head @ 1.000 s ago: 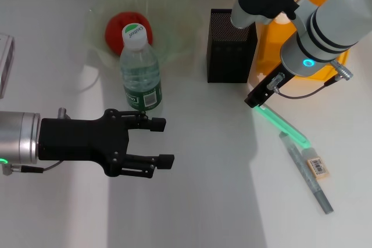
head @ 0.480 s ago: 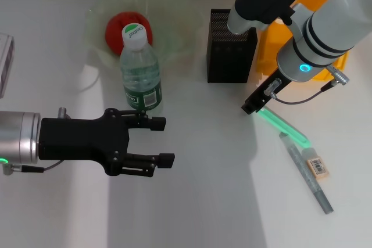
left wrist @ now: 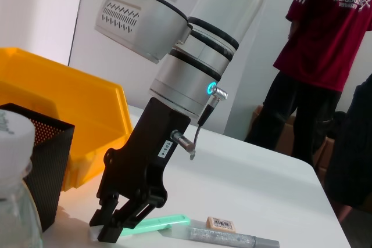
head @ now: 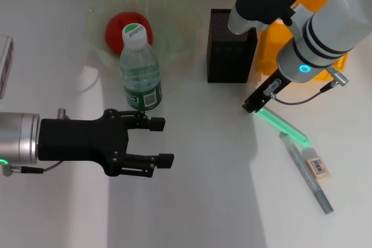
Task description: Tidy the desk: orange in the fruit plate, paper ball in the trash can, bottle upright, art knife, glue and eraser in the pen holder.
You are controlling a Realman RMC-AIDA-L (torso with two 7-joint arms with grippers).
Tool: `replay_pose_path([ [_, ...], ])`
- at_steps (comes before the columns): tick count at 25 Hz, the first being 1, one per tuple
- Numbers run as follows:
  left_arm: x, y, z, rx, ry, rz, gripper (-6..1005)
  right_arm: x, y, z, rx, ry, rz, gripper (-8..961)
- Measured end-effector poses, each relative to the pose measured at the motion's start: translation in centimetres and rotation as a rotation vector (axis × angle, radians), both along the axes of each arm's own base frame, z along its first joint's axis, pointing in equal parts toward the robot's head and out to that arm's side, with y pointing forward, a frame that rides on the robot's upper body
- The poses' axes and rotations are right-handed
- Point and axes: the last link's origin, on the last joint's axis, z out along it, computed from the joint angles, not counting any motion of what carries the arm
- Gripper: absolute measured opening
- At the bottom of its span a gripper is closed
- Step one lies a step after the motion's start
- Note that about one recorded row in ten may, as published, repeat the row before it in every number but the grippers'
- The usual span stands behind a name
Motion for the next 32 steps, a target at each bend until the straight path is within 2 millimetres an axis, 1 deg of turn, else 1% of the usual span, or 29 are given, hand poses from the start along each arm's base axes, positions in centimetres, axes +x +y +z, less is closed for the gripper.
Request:
replay_pose_path([
  [5, 0.0, 0.0, 0.0, 0.000, 0.000, 0.001, 796, -0.1, -0.1, 0.3, 0.001, 0.005, -0.004, 201],
  [8, -0.1, 0.0, 0.0, 0.002, 0.000, 0.004, 796, -0.7, -0.3, 1.1, 0.009, 0.025, 0.014, 165],
  [9, -0.1, -0.1, 0.1, 0.003, -0.002, 0.005, 796, -1.3, -0.5, 2.2, 0.029, 0.052, 0.029, 165],
  [10, -0.1, -0.1, 0.1, 0.003, -0.002, 0.005, 796, -1.3, -0.5, 2.2, 0.029, 0.052, 0.029, 165],
  [11, -0.1, -0.1, 0.1, 0.003, -0.003, 0.005, 796, -2.2, -0.7, 3.8, 0.070, 0.104, 0.047, 166],
  [12, -0.1, -0.1, 0.1, 0.003, -0.004, 0.005, 796, -2.2, -0.7, 3.8, 0.070, 0.104, 0.047, 166],
  [13, -0.1, -0.1, 0.1, 0.003, -0.004, 0.005, 796, -2.8, -1.0, 4.7, 0.091, 0.140, 0.060, 166],
  [14, -0.1, -0.1, 0.0, 0.003, -0.005, 0.005, 796, -4.1, -1.7, 6.3, 0.134, 0.222, 0.097, 166],
  [15, -0.1, -0.1, 0.0, 0.003, -0.005, 0.005, 795, -4.1, -1.7, 6.3, 0.134, 0.222, 0.097, 166],
  [16, -0.1, -0.1, 0.0, 0.003, -0.005, 0.005, 795, -4.8, -2.1, 7.3, 0.163, 0.275, 0.119, 166],
  [18, -0.1, -0.1, 0.0, 0.002, -0.006, 0.006, 795, -5.4, -2.8, 9.4, 0.229, 0.383, 0.162, 166],
  [19, -0.1, -0.1, 0.0, 0.002, -0.006, 0.006, 795, -5.6, -3.2, 11.4, 0.296, 0.496, 0.202, 166],
  [20, -0.1, -0.1, 0.0, 0.002, -0.006, 0.006, 795, -5.6, -3.2, 11.4, 0.296, 0.496, 0.202, 166],
  [21, -0.1, -0.1, 0.0, 0.002, -0.006, 0.006, 795, -5.3, -3.6, 13.0, 0.365, 0.633, 0.238, 166],
  [24, -0.1, -0.1, 0.0, 0.003, -0.007, 0.006, 795, -3.8, -3.6, 14.5, 0.455, 0.828, 0.279, 165],
  [25, -0.1, -0.1, 0.0, 0.003, -0.007, 0.007, 795, -3.8, -3.6, 14.5, 0.455, 0.828, 0.279, 165],
  [26, -0.1, -0.1, 0.0, 0.003, -0.007, 0.007, 795, -2.6, -3.2, 14.8, 0.510, 0.933, 0.293, 165],
  [27, -0.1, -0.1, 0.0, 0.003, -0.007, 0.008, 795, -2.6, -3.2, 14.8, 0.510, 0.933, 0.293, 165],
  [28, -0.1, -0.1, -0.1, 0.003, -0.008, 0.008, 795, -1.8, -2.9, 14.8, 0.540, 0.973, 0.295, 165],
  [29, 0.0, -0.1, 0.0, 0.004, -0.011, 0.007, 795, -0.1, -1.9, 14.6, 0.595, 1.054, 0.274, 165],
  [30, 0.0, -0.1, 0.0, 0.004, -0.011, 0.007, 795, -0.1, -1.9, 14.6, 0.595, 1.054, 0.274, 165],
  [31, 0.1, -0.1, 0.0, 0.006, -0.022, 0.007, 795, 1.3, -0.9, 14.3, 0.637, 1.120, 0.233, 165],
  [32, 0.1, -0.1, 0.0, 0.006, -0.022, 0.007, 795, 1.3, -0.9, 14.3, 0.637, 1.120, 0.233, 165],
])
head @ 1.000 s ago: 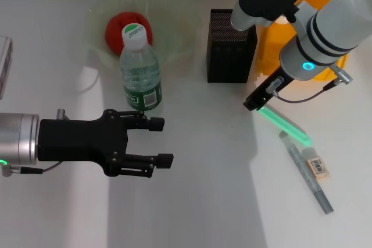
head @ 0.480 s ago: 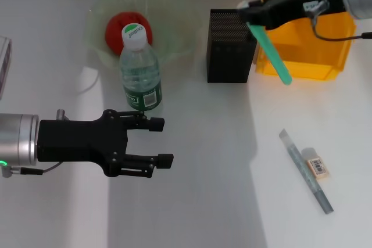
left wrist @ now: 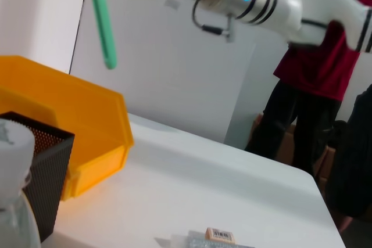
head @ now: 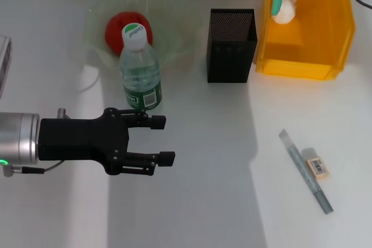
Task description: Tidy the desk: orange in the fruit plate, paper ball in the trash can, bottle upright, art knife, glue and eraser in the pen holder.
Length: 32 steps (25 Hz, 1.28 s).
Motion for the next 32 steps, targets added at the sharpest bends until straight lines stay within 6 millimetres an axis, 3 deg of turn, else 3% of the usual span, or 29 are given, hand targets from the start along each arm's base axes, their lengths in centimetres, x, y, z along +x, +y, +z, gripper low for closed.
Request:
replay_pose_path([
  [3, 0.2, 0.0, 0.1, 0.003, -0.015, -0.003, 795, 2.3, 2.2, -2.3, -0.036, 0.100, -0.080, 166],
  [6, 0.2, 0.0, 0.1, 0.004, -0.016, -0.003, 795, 2.3, 2.5, -2.9, -0.047, 0.100, -0.086, 172],
  [7, 0.2, 0.0, 0.1, 0.004, -0.016, -0.003, 795, 2.3, 3.1, -4.1, -0.069, 0.087, -0.095, 174],
  [12, 0.2, 0.0, 0.1, 0.005, -0.016, -0.003, 795, 1.7, 4.5, -6.1, -0.063, 0.034, -0.116, 184],
  [19, 0.1, 0.1, 0.2, 0.012, -0.015, 0.002, 795, 1.0, 5.6, -7.5, -0.062, -0.010, -0.149, 199],
  [29, -0.2, 0.1, 0.5, 0.032, -0.028, 0.020, 795, 1.1, 4.4, -7.5, -0.092, -0.013, -0.088, 219],
  [32, -0.1, 0.1, 0.5, 0.033, -0.028, 0.018, 795, 1.0, 3.6, -6.4, -0.078, -0.002, -0.036, 355],
])
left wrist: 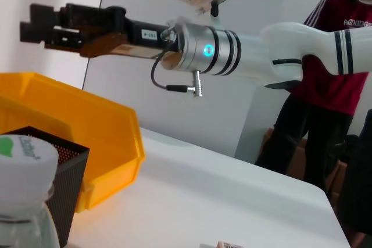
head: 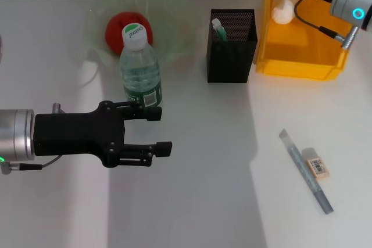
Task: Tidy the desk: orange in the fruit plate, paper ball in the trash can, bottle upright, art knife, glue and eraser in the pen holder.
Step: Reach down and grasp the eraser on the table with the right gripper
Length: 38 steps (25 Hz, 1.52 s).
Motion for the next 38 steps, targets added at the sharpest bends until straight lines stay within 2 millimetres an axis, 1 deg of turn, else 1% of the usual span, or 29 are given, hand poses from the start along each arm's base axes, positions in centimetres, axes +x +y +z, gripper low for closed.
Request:
replay_pose_path([
  [1, 0.0, 0.0, 0.0, 0.000, 0.000, 0.000, 795, 0.0, 0.0, 0.0, 0.000, 0.000, 0.000, 400],
  [2, 0.0, 0.0, 0.0, 0.000, 0.000, 0.000, 795, -0.1, -0.7, 1.1, 0.001, 0.004, 0.039, 445],
  [3, 0.0, 0.0, 0.0, 0.000, 0.000, 0.000, 795, -0.1, -0.7, 1.1, 0.001, 0.004, 0.039, 457],
  [4, 0.0, 0.0, 0.0, 0.001, 0.000, 0.000, 795, -0.2, -1.0, 1.8, -0.010, 0.000, 0.061, 469],
  [5, 0.0, 0.0, 0.1, 0.001, 0.000, -0.001, 795, -0.6, -1.9, 3.2, -0.050, -0.021, 0.104, 481],
  [6, 0.0, 0.0, 0.1, 0.001, 0.000, -0.001, 795, -0.6, -1.9, 3.2, -0.050, -0.021, 0.104, 494],
  [7, 0.0, 0.0, 0.1, 0.000, 0.000, -0.002, 795, -1.2, -3.0, 4.6, -0.108, -0.074, 0.155, 506],
  [8, 0.0, 0.0, 0.1, 0.000, 0.000, -0.002, 795, -1.2, -3.0, 4.6, -0.108, -0.074, 0.155, 518],
  [9, 0.0, 0.0, 0.1, 0.000, -0.001, -0.003, 795, -1.6, -3.7, 5.3, -0.140, -0.112, 0.183, 530],
  [10, 0.0, 0.0, 0.1, -0.001, -0.001, -0.004, 795, -2.1, -5.1, 6.6, -0.208, -0.215, 0.217, 528],
  [11, 0.0, 0.0, 0.1, -0.001, -0.001, -0.004, 795, -2.1, -5.1, 6.6, -0.208, -0.215, 0.217, 527],
  [12, 0.0, -0.1, 0.1, -0.002, -0.002, -0.005, 795, -2.7, -6.6, 7.7, -0.292, -0.371, 0.229, 526],
  [13, 0.0, -0.1, 0.1, -0.003, -0.002, -0.006, 795, -2.9, -7.4, 7.9, -0.338, -0.444, 0.231, 524],
  [14, 0.0, -0.1, 0.1, -0.003, -0.002, -0.006, 795, -2.9, -7.4, 7.9, -0.338, -0.444, 0.231, 524],
  [15, 0.0, -0.1, 0.1, -0.003, -0.002, -0.006, 795, -3.2, -8.9, 8.5, -0.433, -0.606, 0.222, 524],
  [16, 0.0, -0.1, 0.1, -0.003, -0.002, -0.006, 795, -3.2, -8.9, 8.5, -0.433, -0.606, 0.222, 524],
  [17, 0.0, -0.1, 0.1, -0.005, -0.002, -0.006, 795, -3.3, -10.2, 8.6, -0.524, -0.749, 0.227, 524],
  [18, 0.0, -0.1, 0.1, -0.005, -0.002, -0.006, 795, -3.3, -10.2, 8.6, -0.524, -0.749, 0.227, 524],
  [19, 0.1, -0.1, 0.0, -0.006, -0.002, -0.007, 795, -3.3, -10.7, 8.6, -0.561, -0.806, 0.230, 524],
  [20, 0.2, -0.1, -0.1, -0.010, -0.002, -0.009, 795, -3.2, -11.4, 8.0, -0.636, -0.922, 0.252, 524],
  [21, 0.2, -0.1, -0.1, -0.010, -0.002, -0.009, 795, -3.2, -11.4, 8.0, -0.636, -0.922, 0.252, 523],
  [24, 0.2, -0.1, -0.1, -0.008, -0.004, -0.008, 795, -2.5, -11.6, 6.7, -0.706, -1.049, 0.266, 523],
  [25, 0.2, -0.1, -0.1, -0.005, -0.007, -0.004, 795, -2.1, -11.4, 5.7, -0.731, -1.082, 0.253, 523],
  [26, 0.2, -0.1, -0.1, -0.005, -0.007, -0.004, 795, -2.1, -11.4, 5.7, -0.731, -1.082, 0.253, 523],
  [27, 0.1, -0.1, -0.1, -0.005, -0.009, -0.002, 795, -1.8, -11.2, 4.9, -0.746, -1.099, 0.237, 523],
  [29, 0.1, -0.2, 0.0, -0.006, -0.011, 0.004, 795, -1.6, -11.1, 4.6, -0.753, -1.107, 0.229, 527],
  [30, 0.0, -0.2, 0.0, -0.007, -0.012, 0.013, 795, -1.2, -11.2, 3.9, -0.781, -1.135, 0.217, 528],
  [33, -0.1, -0.3, 0.0, -0.006, -0.014, 0.016, 795, -0.5, -11.4, 3.0, -0.828, -1.189, 0.208, 534],
  [38, -0.1, -0.3, 0.0, -0.005, -0.017, 0.017, 795, 0.0, -11.2, 2.0, -0.845, -1.262, 0.256, 710],
])
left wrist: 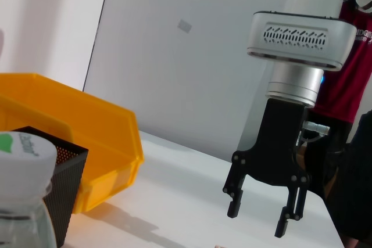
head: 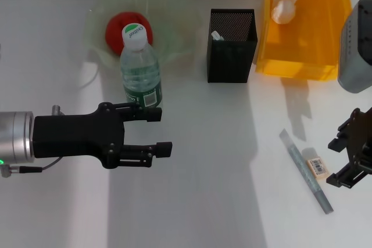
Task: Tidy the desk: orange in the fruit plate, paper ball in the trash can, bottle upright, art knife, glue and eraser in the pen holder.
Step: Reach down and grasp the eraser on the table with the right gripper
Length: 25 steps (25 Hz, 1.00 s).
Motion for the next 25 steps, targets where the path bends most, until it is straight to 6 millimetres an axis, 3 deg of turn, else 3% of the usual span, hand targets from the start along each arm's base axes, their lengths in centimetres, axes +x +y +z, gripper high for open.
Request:
replay_pose_path([
  [6, 0.1, 0.0, 0.0, 0.001, -0.004, 0.001, 795, 0.0, 0.0, -0.9, -0.091, -0.052, 0.109, 688],
  [12, 0.4, 0.1, -0.2, -0.008, -0.023, 0.002, 795, 1.5, 0.6, -2.6, -0.160, -0.154, 0.228, 667],
  [25, 0.9, 0.5, -0.3, -0.005, -0.052, 0.007, 795, 1.4, 1.0, -4.6, -0.208, -0.171, 0.376, 620],
])
